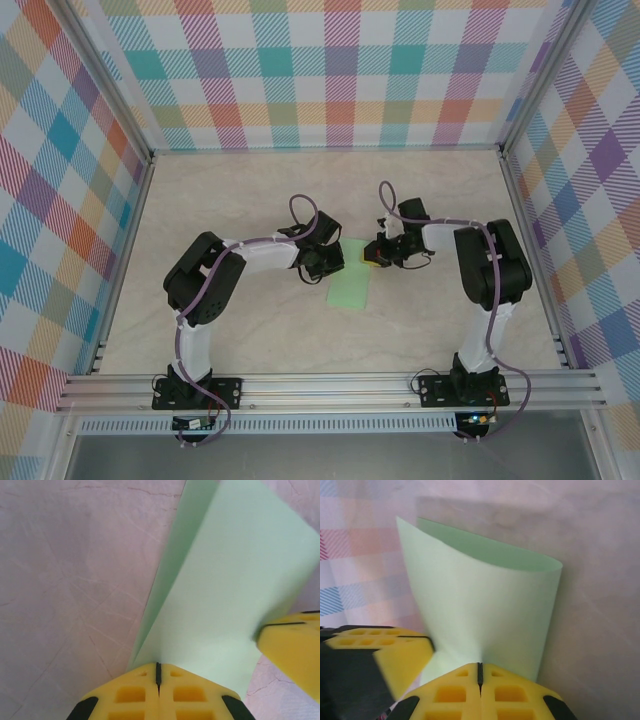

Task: Fold a paper plane with a square sheet of paper (pick it up from the middle)
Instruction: Fold the square sheet of paper in half at the center of the table.

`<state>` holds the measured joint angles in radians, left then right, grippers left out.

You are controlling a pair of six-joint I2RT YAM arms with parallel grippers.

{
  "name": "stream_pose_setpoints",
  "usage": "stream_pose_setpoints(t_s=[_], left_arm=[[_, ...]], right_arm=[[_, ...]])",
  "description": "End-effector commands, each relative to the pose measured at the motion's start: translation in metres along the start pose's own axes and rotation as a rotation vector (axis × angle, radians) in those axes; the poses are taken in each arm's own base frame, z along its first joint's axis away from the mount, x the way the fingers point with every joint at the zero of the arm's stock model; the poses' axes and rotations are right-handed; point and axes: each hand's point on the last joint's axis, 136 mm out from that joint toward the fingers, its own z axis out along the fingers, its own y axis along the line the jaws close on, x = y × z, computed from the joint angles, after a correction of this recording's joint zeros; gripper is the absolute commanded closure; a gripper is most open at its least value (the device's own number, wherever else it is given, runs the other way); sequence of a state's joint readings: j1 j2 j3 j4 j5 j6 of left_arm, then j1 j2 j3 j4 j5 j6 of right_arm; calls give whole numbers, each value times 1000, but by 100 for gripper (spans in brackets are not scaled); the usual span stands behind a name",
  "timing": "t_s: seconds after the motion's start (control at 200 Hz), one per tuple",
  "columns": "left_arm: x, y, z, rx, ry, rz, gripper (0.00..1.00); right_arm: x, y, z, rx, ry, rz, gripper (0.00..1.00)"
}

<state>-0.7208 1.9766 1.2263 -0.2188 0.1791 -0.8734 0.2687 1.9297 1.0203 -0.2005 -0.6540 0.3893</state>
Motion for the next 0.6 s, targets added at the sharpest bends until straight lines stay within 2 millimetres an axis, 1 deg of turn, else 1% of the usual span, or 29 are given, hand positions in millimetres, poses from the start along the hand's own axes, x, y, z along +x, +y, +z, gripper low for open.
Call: stream_pose_setpoints(t_s=[0.0,0.08,0.15,0.24,0.32,0.38,0.46,0.595], left_arm=[[25,42,7,-159,68,-6,100],[25,43,7,-161,69,-6,100],[26,43,7,-163,70,-5,100],[26,44,7,-164,69,-5,100],[26,45,6,-166,69,-7,100],[26,45,5,-166,68,-5,100],[26,44,6,-164,68,-6,100],[25,43,6,-162,66,-7,100]], right_arm=[[5,-13,3,43,22,-10,96],[4,-10,0,46,25,-8,96],[-2,2,-6,24,15,-26,95],[-14,22,-18,-22,-16,-49,95],[-26,29,-27,-60,-43,-43,95],[-32,27,-26,-62,-48,-34,95],[-35,21,-20,-54,-43,-26,95],[-30,-2,-7,-5,-27,24,96]])
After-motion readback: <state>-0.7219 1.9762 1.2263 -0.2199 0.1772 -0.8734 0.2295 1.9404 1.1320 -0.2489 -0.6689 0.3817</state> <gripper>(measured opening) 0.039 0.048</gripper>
